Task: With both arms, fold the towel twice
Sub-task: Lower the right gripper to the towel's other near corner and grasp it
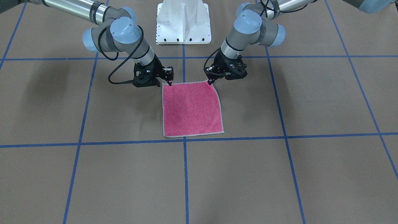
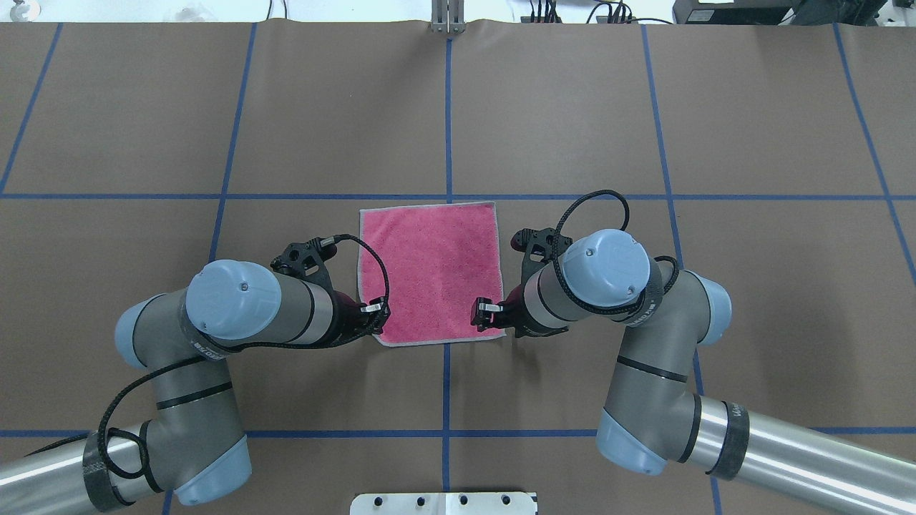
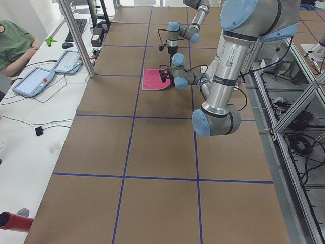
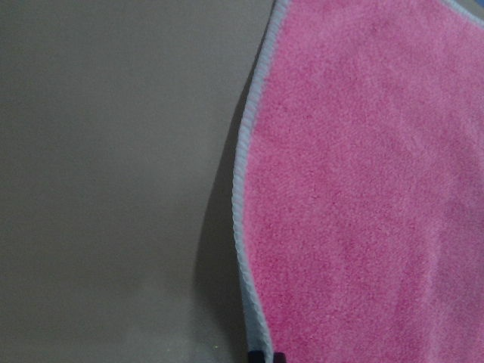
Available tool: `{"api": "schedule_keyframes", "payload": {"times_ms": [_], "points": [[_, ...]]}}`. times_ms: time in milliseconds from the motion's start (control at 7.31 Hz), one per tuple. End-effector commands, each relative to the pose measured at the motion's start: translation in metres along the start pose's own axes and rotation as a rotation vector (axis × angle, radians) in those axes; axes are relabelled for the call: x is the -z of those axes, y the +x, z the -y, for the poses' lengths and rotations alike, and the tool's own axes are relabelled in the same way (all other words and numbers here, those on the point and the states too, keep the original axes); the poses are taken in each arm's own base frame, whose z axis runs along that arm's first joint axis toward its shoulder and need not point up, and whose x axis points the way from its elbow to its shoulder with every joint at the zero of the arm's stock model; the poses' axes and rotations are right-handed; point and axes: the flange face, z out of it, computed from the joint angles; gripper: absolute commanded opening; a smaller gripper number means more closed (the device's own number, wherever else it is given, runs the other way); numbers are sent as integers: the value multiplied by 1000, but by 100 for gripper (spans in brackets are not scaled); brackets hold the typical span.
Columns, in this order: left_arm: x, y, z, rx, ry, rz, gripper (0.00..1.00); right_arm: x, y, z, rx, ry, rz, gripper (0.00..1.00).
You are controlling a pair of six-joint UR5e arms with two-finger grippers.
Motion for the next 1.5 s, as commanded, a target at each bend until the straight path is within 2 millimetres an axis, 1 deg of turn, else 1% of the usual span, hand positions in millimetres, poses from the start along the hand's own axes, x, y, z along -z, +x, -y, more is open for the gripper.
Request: {"api": "schedule_keyframes", "payload": {"times_ms": [0,274,547,684,958,1094,1231,1368], "points": [[-1,-2,1,1,2,4,0,0,0,0,-2,-1,-4,53],[0,-2,0,1,1,3,0,-2,2,1,-3,-1,-10,47],[0,-1,0,0,1,1,0,-9,6,3,-6,-1,-20,46],[0,-1,0,0,1,1,0,-7,1,3,-5,-2,-13,45],[0,-1,0,0,0,1,0,-5,-3,2,-3,-1,-6,27],[0,-2,0,1,0,3,0,-5,-3,2,-3,-1,-6,12],[0,-1,0,0,0,1,0,-4,-3,3,-1,1,-4,0],[0,-1,0,0,0,1,0,-3,-3,4,-2,2,-3,0]]}}
